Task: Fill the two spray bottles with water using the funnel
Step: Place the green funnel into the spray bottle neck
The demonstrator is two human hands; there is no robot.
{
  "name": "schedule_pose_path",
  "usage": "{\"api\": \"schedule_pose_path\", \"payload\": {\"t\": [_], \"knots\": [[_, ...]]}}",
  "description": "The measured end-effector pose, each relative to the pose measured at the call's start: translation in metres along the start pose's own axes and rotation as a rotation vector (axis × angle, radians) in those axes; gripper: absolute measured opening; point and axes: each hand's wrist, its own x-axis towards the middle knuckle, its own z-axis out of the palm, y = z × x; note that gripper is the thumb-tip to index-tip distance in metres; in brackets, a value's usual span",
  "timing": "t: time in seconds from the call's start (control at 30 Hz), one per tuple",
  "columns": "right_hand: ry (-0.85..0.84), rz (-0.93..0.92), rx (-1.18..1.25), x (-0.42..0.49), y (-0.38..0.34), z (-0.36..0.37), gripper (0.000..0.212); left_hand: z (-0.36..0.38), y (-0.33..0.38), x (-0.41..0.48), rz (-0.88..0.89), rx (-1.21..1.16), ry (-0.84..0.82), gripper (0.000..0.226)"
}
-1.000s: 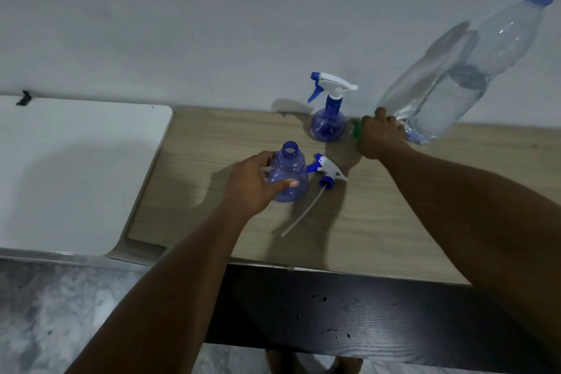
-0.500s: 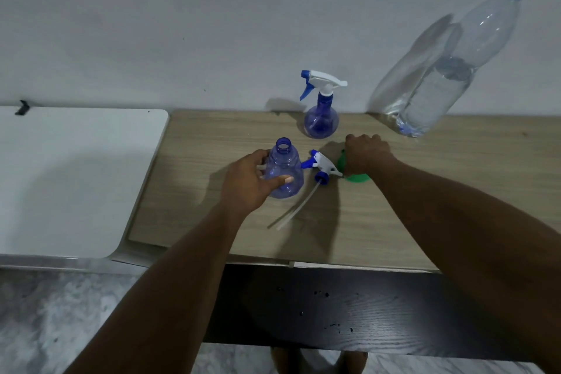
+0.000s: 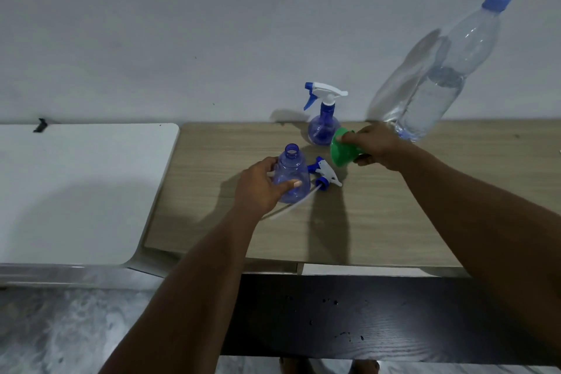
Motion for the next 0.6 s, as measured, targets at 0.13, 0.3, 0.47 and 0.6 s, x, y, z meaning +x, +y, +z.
{"api": "schedule_pose_path", "payload": {"t": [0.13, 0.3, 0.47, 0.6], "knots": [[-0.185, -0.035, 0.39, -0.02, -0.019, 0.009, 0.045, 0.0, 0.0, -0.001, 0.002, 0.006, 0.001, 0.064], [-0.241, -0.139, 0.596, -0.03, -0.046, 0.027, 0.066, 0.001, -0.004, 0.0, -0.014, -0.004, 0.001, 0.063], [-0.199, -0.263, 0.565, -0.042, -0.063, 0.047, 0.053, 0.0, -0.001, 0.001, -0.023, 0.038, -0.011, 0.062], [0.017, -0.417, 0.405, -0.046, -0.06, 0.063, 0.054, 0.0, -0.001, 0.001, -0.003, 0.05, -0.002, 0.051]]}}
